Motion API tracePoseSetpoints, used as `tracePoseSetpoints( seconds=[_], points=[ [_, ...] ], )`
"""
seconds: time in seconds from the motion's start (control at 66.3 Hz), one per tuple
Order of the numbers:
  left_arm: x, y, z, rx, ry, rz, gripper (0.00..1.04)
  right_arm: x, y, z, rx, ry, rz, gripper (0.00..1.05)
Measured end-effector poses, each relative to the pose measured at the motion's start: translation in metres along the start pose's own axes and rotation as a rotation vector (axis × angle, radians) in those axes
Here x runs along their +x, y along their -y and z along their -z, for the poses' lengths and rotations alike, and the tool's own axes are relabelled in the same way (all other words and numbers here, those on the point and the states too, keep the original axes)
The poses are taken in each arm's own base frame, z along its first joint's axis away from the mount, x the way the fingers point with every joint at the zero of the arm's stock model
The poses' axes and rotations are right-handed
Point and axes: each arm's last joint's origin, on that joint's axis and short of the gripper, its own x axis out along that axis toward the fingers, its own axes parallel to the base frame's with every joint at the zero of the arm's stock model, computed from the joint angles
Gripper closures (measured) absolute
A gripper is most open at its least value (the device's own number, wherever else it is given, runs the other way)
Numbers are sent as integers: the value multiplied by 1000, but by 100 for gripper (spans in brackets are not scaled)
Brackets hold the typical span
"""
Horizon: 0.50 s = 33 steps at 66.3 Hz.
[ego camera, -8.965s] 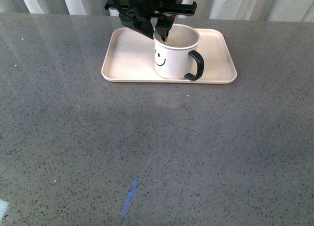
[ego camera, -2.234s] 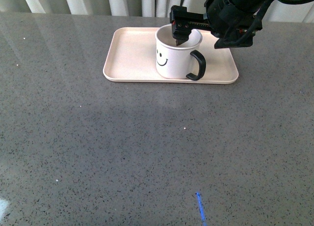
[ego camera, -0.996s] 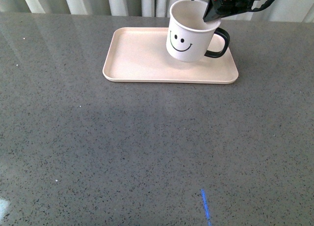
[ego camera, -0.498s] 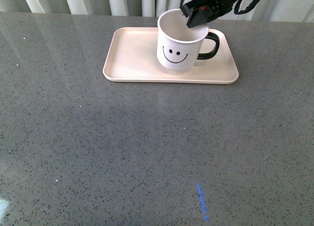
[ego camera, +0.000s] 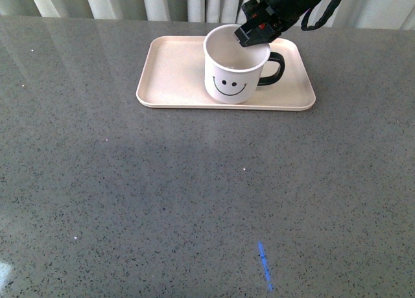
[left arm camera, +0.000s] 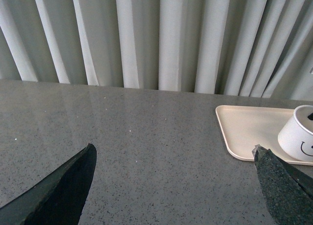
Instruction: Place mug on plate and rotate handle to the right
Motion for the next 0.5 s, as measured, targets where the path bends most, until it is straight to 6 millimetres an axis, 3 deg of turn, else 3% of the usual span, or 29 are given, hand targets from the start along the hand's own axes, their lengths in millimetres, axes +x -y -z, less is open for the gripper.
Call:
tracePoseSetpoints(
  seconds=[0.498],
  points=[
    [0, 0, 0, 0, 0, 0, 9, 1, 1, 0, -5, -4, 32, 103]
  ],
)
